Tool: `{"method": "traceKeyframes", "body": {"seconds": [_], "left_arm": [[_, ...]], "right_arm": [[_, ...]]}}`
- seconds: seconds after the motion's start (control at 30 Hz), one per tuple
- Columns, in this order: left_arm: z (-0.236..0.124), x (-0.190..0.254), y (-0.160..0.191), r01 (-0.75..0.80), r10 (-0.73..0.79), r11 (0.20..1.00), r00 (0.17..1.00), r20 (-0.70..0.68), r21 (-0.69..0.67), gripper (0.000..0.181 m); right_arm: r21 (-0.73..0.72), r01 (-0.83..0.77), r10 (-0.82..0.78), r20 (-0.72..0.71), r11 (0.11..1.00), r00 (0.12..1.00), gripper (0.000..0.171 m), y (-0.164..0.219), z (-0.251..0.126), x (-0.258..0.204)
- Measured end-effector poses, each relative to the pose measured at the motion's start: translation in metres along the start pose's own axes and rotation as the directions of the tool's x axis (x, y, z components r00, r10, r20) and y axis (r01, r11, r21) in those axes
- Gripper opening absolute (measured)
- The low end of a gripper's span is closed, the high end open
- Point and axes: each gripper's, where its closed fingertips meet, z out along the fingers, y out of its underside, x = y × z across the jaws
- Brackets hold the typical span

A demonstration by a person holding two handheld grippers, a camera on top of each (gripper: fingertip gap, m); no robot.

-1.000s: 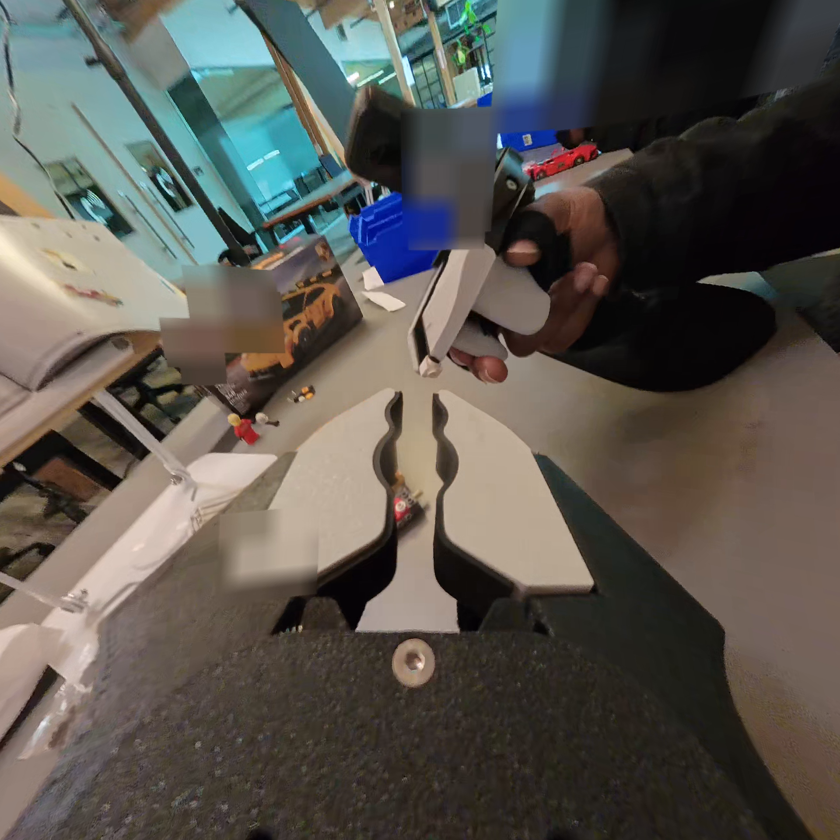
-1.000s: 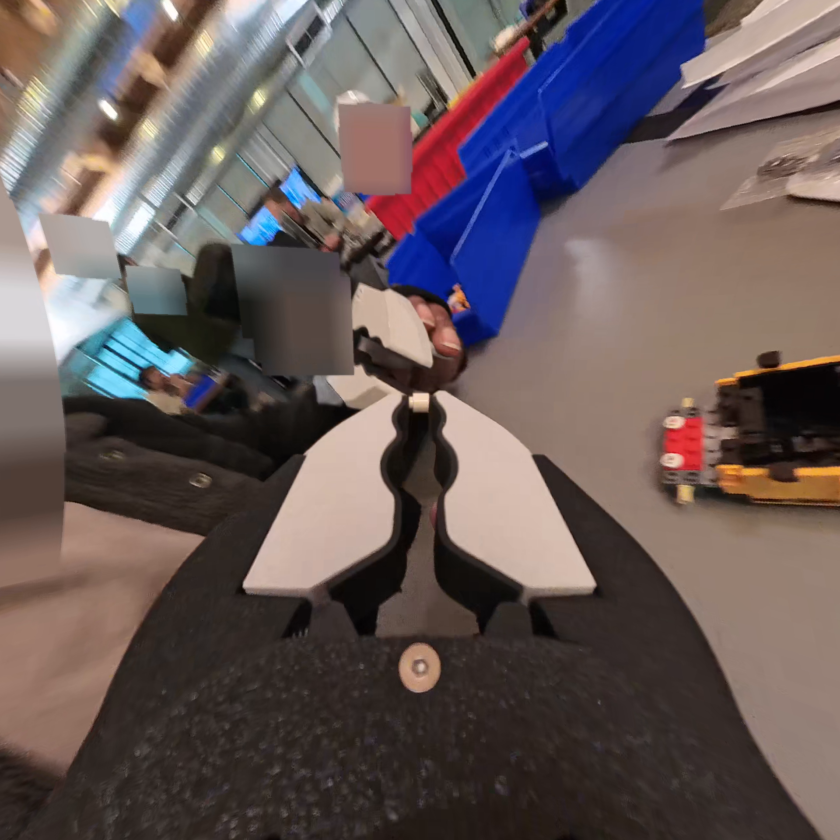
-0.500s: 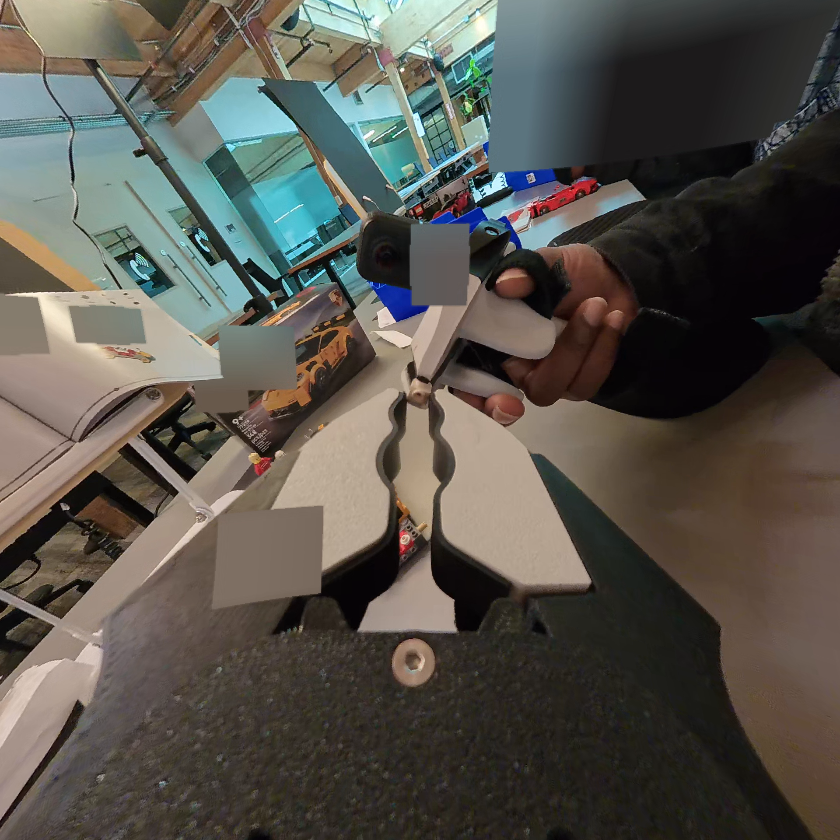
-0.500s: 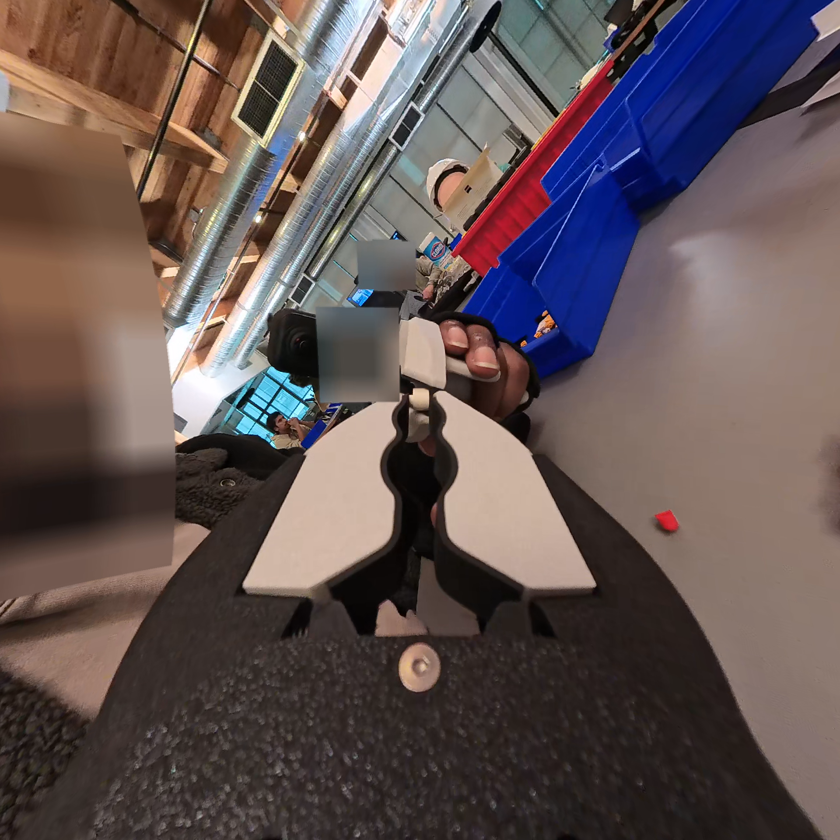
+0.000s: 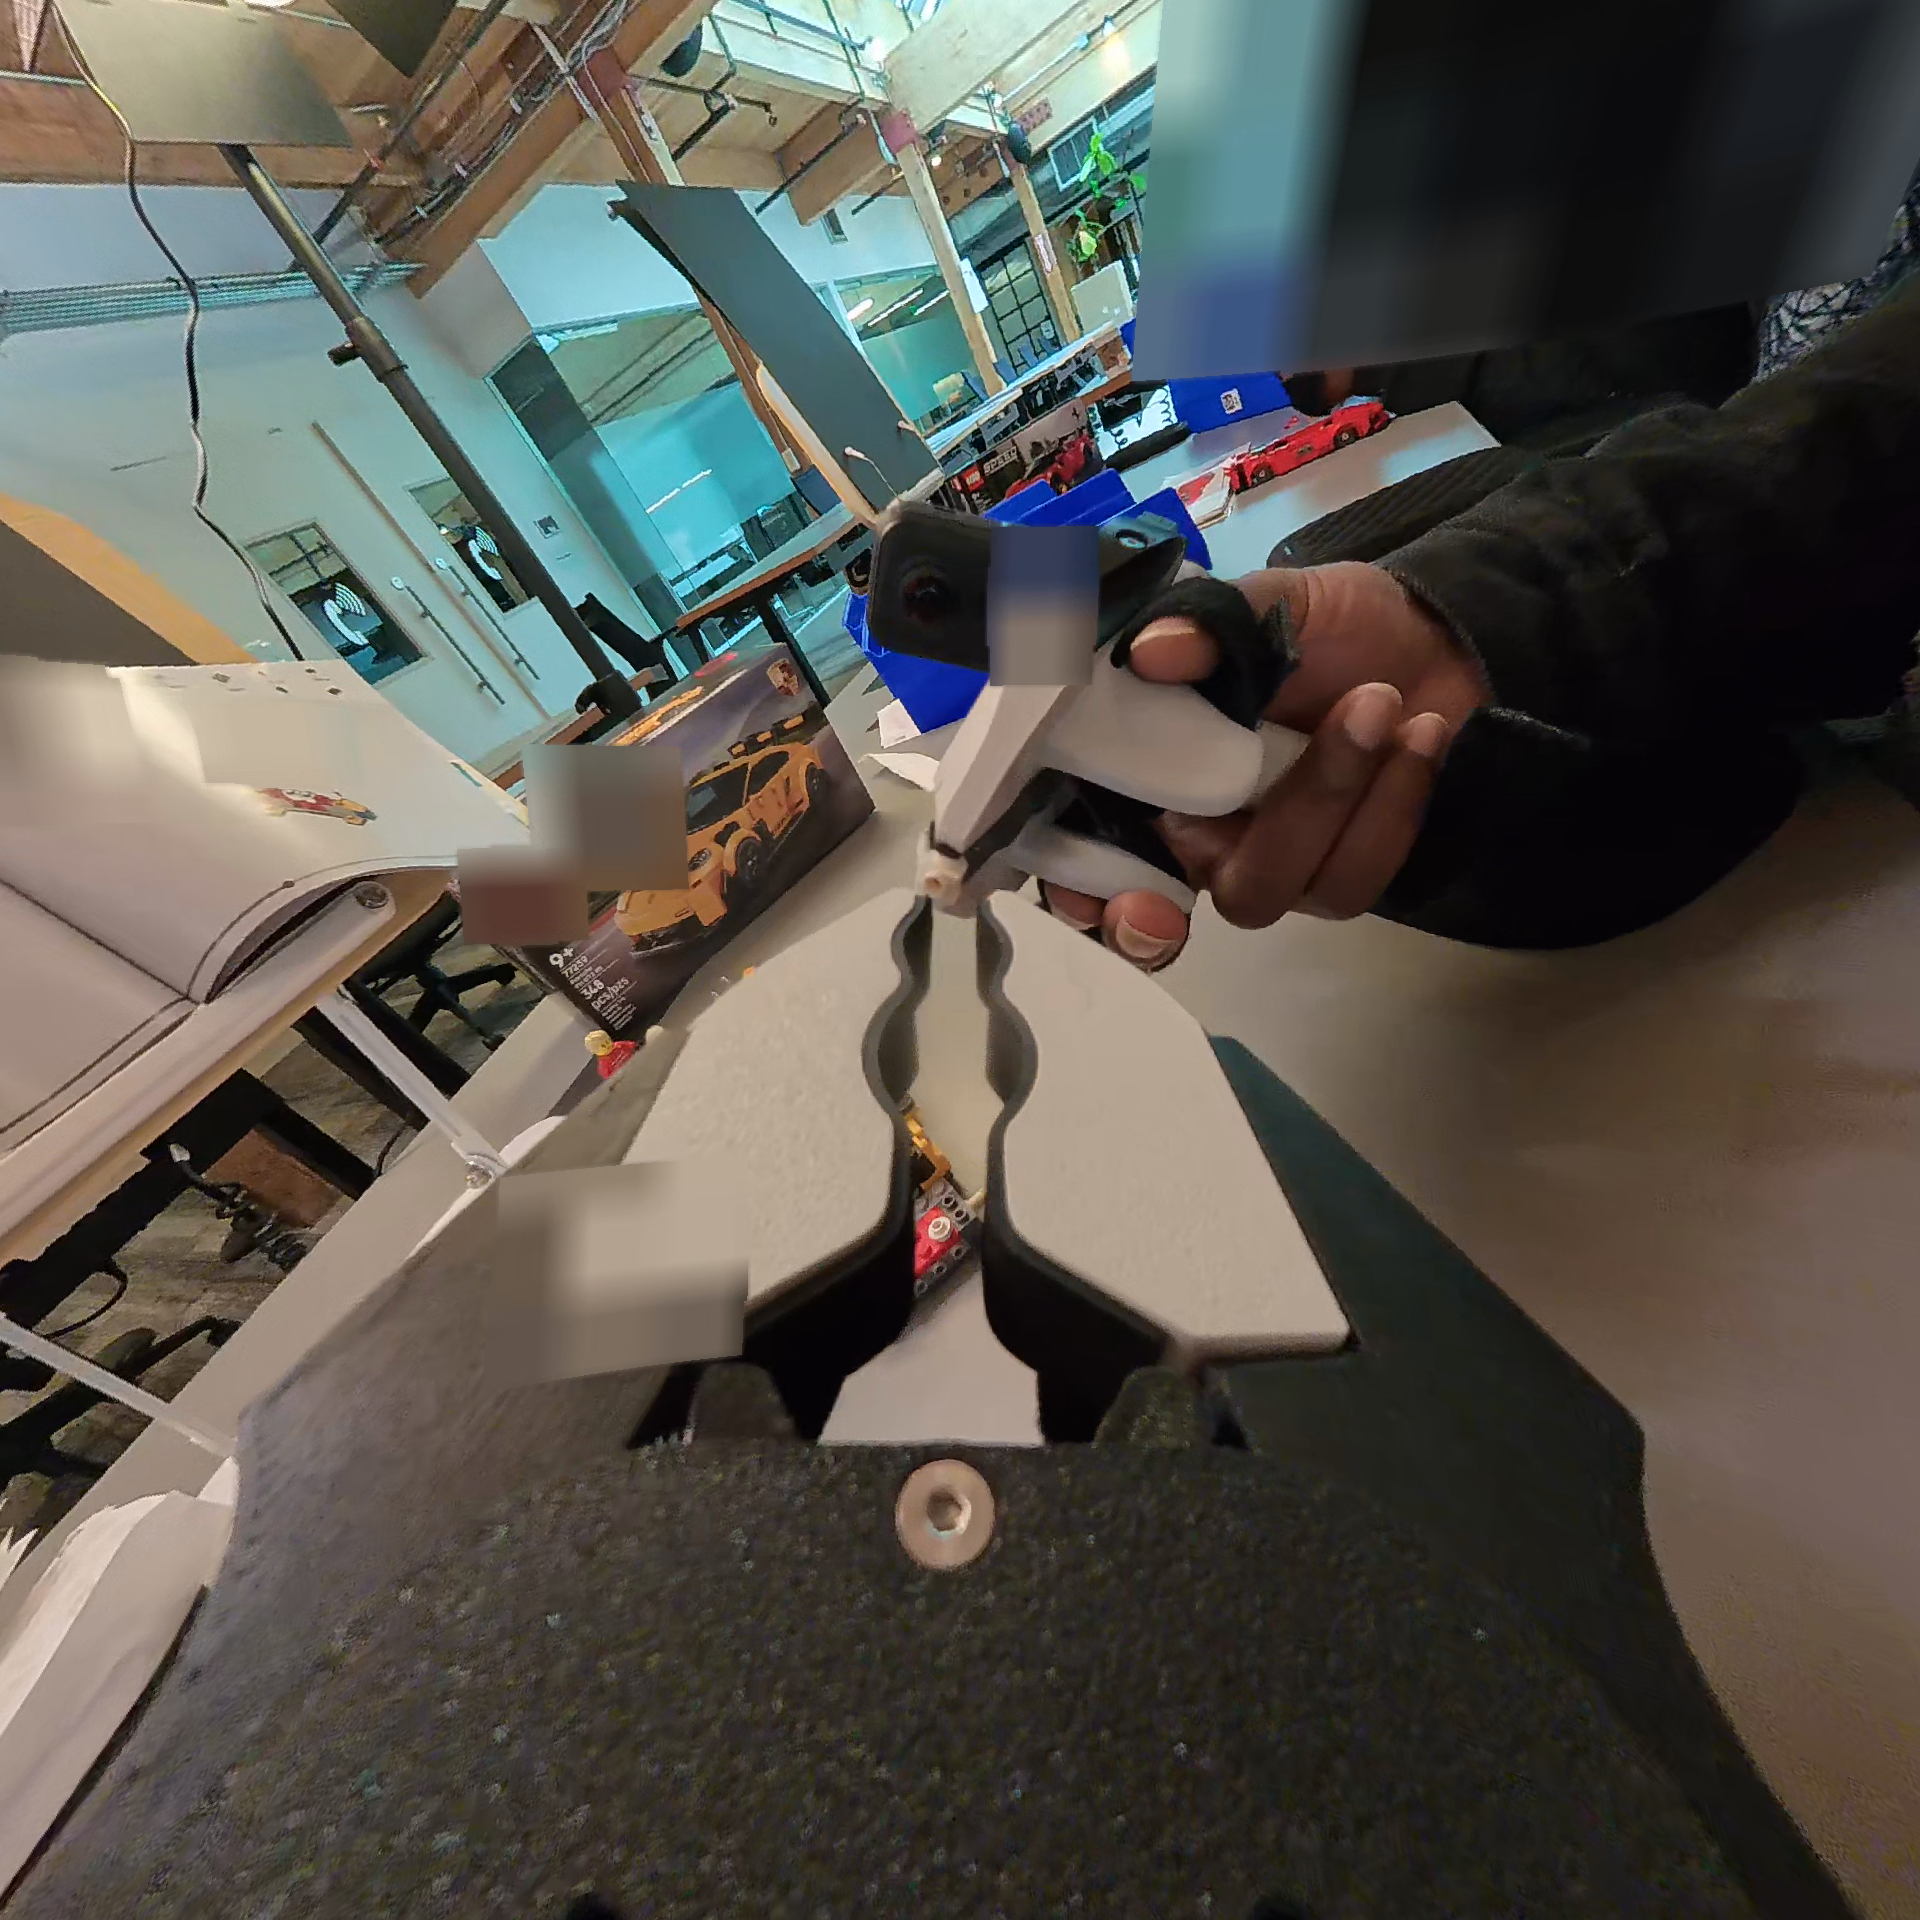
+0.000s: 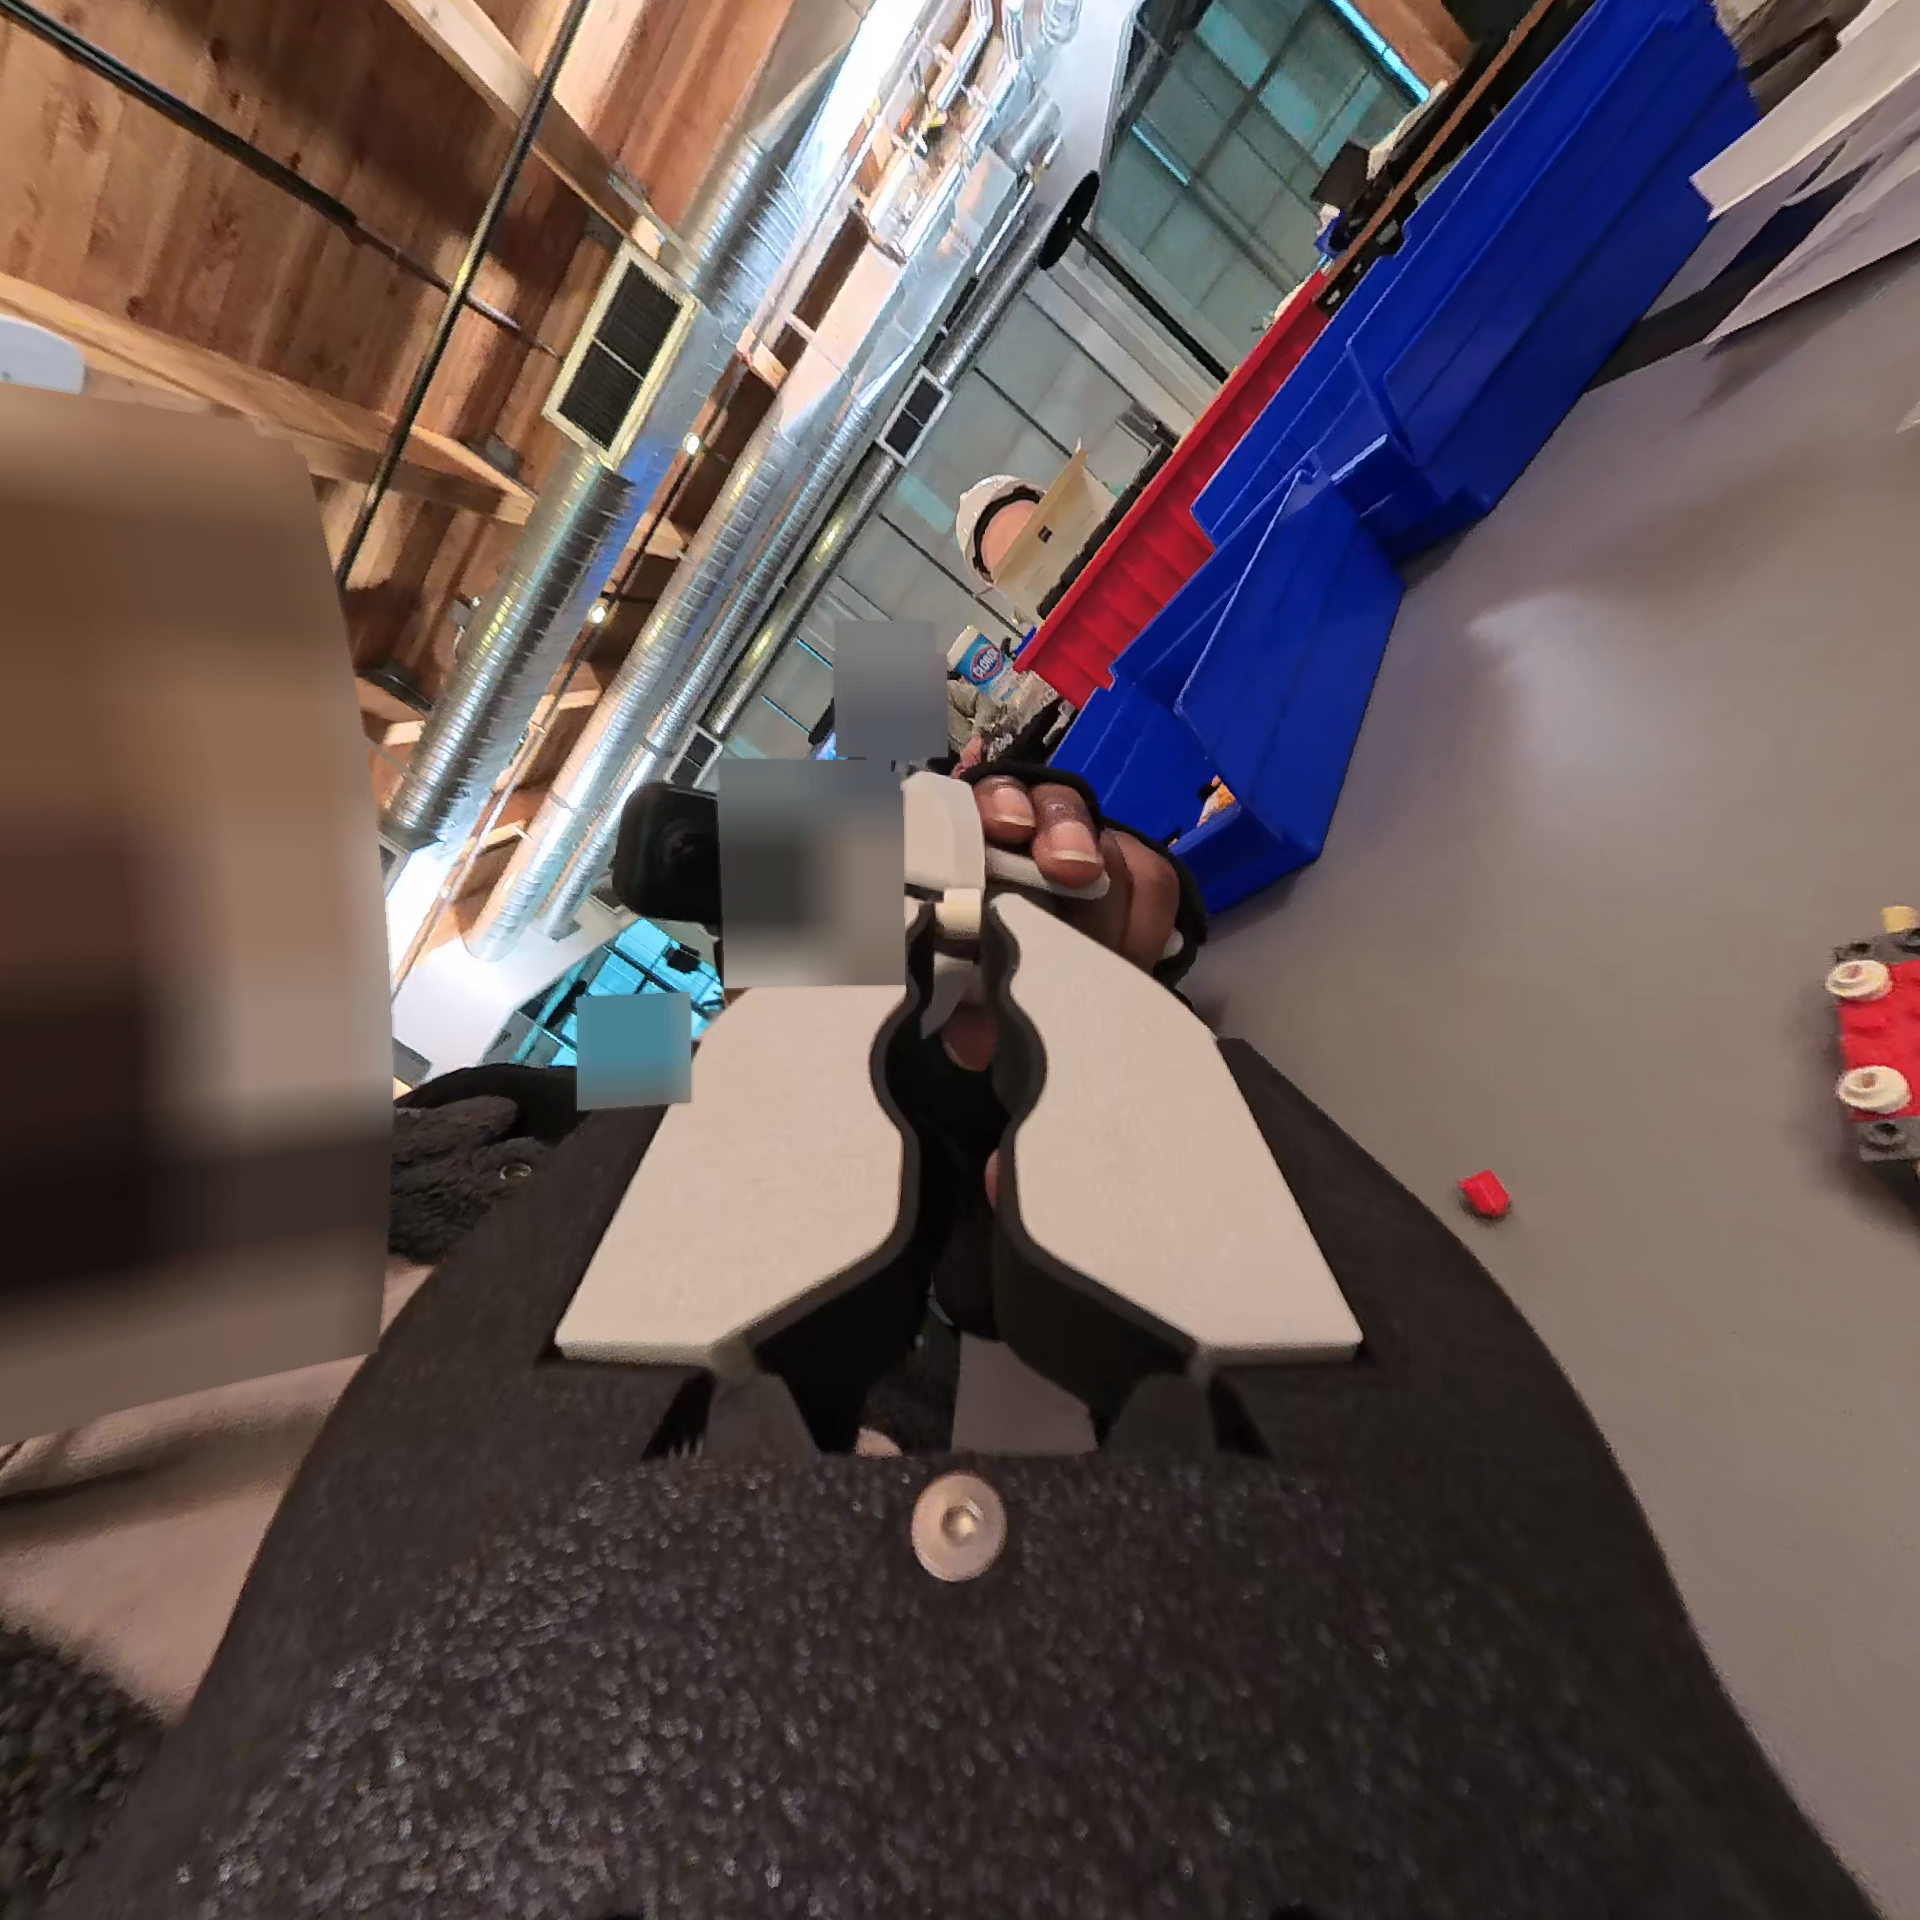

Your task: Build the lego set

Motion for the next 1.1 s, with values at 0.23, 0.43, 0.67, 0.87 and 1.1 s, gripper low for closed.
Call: {"method": "traceKeyframes", "body": {"seconds": [0.23,0.43,0.67,0.87,1.1], "left_arm": [[-0.001,-0.005,0.001,-0.033,0.033,0.999,0.999,0.043,-0.014,0.009],[-0.002,-0.006,-0.001,-0.043,0.043,0.999,0.998,0.047,-0.008,0.007],[-0.003,0.0,-0.002,-0.043,0.043,0.999,0.999,0.001,0.002,0.006],[-0.008,0.019,-0.002,0.201,-0.19,0.979,0.95,-0.246,0.02,0.006],[-0.018,0.055,0.006,0.468,-0.459,0.873,0.687,-0.563,-0.141,0.006]], "right_arm": [[0.017,-0.016,0.016,0.005,1.0,1.0,0.008,0.002,0.008,0.002],[0.026,-0.039,0.038,0.032,0.999,0.999,0.008,0.002,0.01,0.0],[-0.015,-0.06,0.061,0.056,0.998,0.997,0.008,0.007,0.008,-0.003],[-0.218,0.211,-0.215,0.007,0.953,0.977,0.008,0.023,-0.003,-0.006],[-0.547,0.804,-0.902,0.187,0.233,0.388,0.01,0.048,-0.011,-0.013]]}}
